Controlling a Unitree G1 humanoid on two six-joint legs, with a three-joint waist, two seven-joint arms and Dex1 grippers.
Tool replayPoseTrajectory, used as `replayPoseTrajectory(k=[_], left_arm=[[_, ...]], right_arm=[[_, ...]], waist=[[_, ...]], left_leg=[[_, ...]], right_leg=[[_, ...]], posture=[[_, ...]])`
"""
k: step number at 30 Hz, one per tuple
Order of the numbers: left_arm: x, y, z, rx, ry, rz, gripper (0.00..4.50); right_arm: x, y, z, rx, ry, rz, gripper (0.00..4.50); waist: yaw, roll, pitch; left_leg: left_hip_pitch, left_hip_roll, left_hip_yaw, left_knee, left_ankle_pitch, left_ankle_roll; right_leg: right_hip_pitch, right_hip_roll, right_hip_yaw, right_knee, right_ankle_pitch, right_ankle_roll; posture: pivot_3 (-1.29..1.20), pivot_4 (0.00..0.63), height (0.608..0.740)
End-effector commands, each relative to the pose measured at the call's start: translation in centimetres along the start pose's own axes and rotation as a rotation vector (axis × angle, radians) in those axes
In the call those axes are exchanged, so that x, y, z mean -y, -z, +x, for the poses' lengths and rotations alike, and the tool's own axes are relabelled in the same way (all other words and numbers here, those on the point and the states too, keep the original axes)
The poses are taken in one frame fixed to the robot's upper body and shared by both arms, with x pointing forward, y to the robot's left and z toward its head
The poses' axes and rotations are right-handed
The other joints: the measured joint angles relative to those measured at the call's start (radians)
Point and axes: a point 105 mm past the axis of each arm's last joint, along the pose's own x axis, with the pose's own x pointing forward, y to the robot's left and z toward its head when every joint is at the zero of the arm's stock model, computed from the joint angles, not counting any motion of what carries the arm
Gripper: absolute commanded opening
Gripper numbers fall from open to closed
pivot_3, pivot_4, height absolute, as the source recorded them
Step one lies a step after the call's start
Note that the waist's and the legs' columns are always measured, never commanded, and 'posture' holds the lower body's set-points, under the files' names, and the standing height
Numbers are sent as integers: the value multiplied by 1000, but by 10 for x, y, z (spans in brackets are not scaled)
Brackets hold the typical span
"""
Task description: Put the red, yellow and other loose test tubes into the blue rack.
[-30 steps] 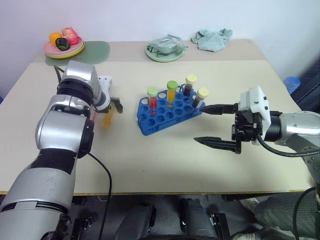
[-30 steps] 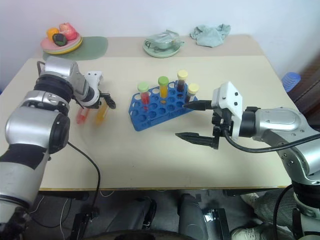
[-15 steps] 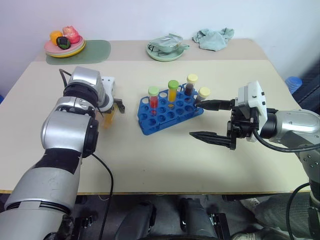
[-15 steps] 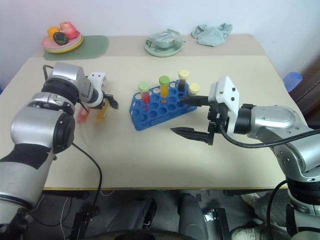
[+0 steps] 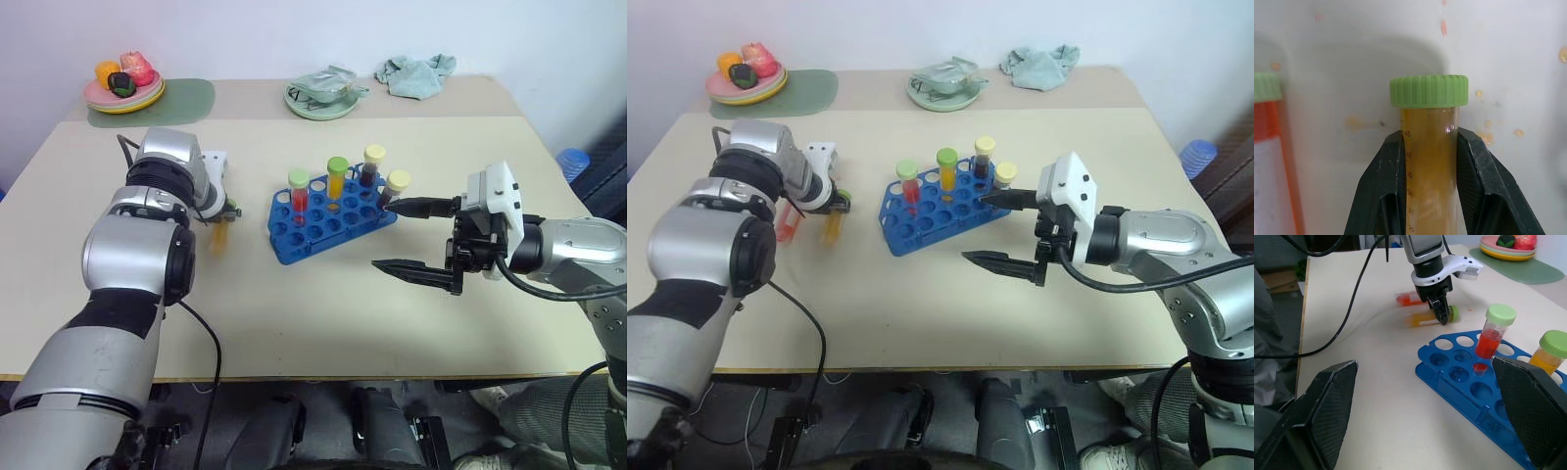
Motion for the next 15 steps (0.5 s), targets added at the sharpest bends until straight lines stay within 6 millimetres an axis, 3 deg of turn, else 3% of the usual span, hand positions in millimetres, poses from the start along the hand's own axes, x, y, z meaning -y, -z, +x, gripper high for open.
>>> replayPoseTrajectory(k=[1, 4, 5, 8, 9, 11, 15], left_arm=[[-1, -28, -36, 112, 52, 52, 885], [4, -46, -73, 352, 167, 196, 885], [8, -43, -88, 450, 203, 259, 885], [29, -10, -125, 680, 314, 649, 885], [38, 5, -130, 708, 371, 778, 885], [35, 28, -128, 719, 399, 855, 885], [40, 40, -140, 931, 505, 783, 885]], right_arm=[[-2, -8, -3, 20, 9, -45, 4500], [-1, -5, -5, 25, 28, -37, 4500], [0, -5, -7, 30, 39, -34, 4500], [2, -2, -11, 47, 70, -10, 4500], [3, -1, -11, 48, 78, -5, 4500], [4, 2, -11, 51, 89, 1, 4500], [4, 6, -9, 51, 101, 8, 4500]], waist=[[-2, 0, 0], [-19, 1, 0], [-27, 1, 0], [-46, 2, -1], [-50, 2, -1], [-45, 2, -1], [-21, 2, -1]], left_leg=[[0, 0, 0, 0, 0, 0], [-2, 0, 0, 0, 0, 0], [-2, 0, 0, -1, 0, 0], [-1, 0, 1, -2, 0, 0], [-1, 1, 2, -2, 0, 0], [0, 1, 3, -1, 0, 0], [5, 1, 2, -1, 1, -2]], right_leg=[[0, 0, 0, 0, 0, 0], [-2, 0, 0, 1, 0, 0], [-2, -1, 1, 1, 0, 0], [-2, -1, 2, 1, 0, 0], [-3, -1, 1, 1, 0, -1], [-2, -1, 1, 0, 0, -1], [4, -1, 0, 0, 3, -4]], posture=[[0, 150, 740], [0, 150, 740], [0, 150, 740], [0, 150, 740], [0, 150, 740], [0, 150, 740], [0, 150, 740]])
